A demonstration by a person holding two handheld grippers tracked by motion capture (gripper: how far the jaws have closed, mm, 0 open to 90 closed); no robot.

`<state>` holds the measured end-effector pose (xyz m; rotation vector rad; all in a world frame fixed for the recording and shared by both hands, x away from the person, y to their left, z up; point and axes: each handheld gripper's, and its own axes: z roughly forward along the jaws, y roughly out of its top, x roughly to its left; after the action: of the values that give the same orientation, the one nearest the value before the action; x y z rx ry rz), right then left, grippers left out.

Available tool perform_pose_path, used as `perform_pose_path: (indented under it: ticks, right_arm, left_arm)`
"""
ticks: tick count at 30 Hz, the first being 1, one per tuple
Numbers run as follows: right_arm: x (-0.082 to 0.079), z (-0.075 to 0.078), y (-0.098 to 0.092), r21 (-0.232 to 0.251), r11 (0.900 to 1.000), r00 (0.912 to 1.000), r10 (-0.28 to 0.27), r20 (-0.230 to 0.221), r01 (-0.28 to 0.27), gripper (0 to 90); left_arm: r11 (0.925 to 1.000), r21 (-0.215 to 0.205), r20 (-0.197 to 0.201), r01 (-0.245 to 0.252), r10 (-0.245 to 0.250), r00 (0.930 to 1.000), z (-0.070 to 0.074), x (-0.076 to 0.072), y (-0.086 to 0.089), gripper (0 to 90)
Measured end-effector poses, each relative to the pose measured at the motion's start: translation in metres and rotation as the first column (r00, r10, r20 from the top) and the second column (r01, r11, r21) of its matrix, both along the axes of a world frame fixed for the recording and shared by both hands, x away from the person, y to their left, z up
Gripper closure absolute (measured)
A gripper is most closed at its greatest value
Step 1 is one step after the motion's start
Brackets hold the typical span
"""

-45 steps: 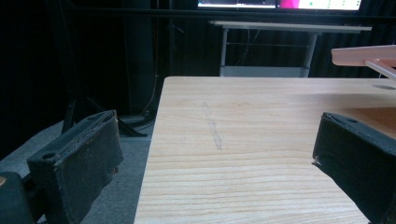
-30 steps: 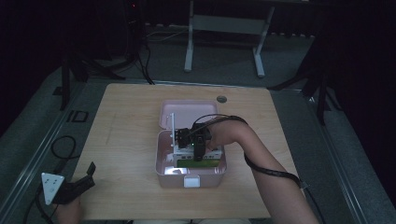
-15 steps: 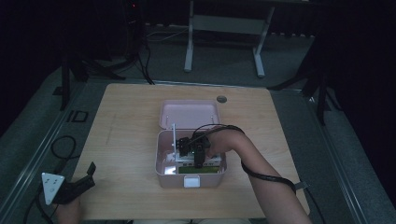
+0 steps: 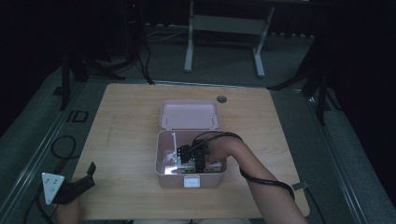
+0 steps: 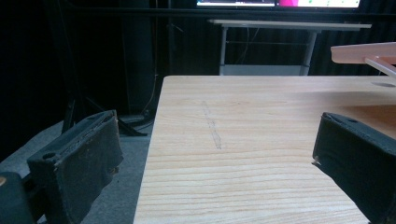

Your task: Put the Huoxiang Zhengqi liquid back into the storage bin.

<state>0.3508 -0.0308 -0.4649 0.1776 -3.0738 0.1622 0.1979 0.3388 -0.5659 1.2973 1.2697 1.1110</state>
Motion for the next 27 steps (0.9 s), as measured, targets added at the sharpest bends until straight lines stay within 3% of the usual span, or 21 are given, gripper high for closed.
perform_pose_path:
  ticks: [4, 10, 16, 18, 20, 21, 27]
  right_arm:
    - [0.000, 0.000, -0.002, 0.022, 1.000, 0.9999, -0.010, -0.003, 0.010, 61.3]
    - [0.001, 0.006, -0.004, 0.033, 0.999, 0.9995, -0.030, -0.007, 0.030, 53.5]
    - [0.000, 0.034, -0.008, 0.081, 0.996, 0.9994, -0.032, 0.012, 0.031, 49.2]
    - [-0.002, 0.051, -0.011, 0.108, 0.994, 0.9989, -0.029, 0.036, 0.025, 47.0]
    - [-0.002, 0.057, -0.013, 0.122, 0.992, 0.9988, -0.025, 0.043, 0.019, 46.5]
    - [-0.002, 0.069, -0.017, 0.146, 0.989, 0.9976, -0.030, 0.062, 0.021, 44.0]
    - [0.000, 0.089, -0.031, 0.187, 0.982, 0.9947, -0.053, 0.088, 0.036, 40.4]
  left_arm:
    - [1.0000, 0.000, 0.001, 0.000, 0.000, 1.0000, 0.000, 0.000, 0.000, 1.0]
    - [1.0000, 0.001, -0.002, -0.001, 0.001, 1.0000, 0.000, 0.000, 0.000, 1.0]
    - [1.0000, 0.001, -0.002, -0.001, 0.001, 1.0000, 0.000, 0.000, 0.000, 1.0]
    - [1.0000, 0.002, -0.002, -0.001, 0.001, 1.0000, 0.000, 0.000, 0.000, 1.0]
    - [1.0000, 0.002, -0.002, -0.001, 0.001, 1.0000, 0.000, 0.000, 0.000, 1.0]
    - [1.0000, 0.001, -0.002, -0.002, 0.002, 1.0000, 0.000, 0.000, 0.000, 1.0]
    - [1.0000, 0.003, -0.003, -0.002, 0.002, 1.0000, 0.000, 0.000, 0.000, 1.0]
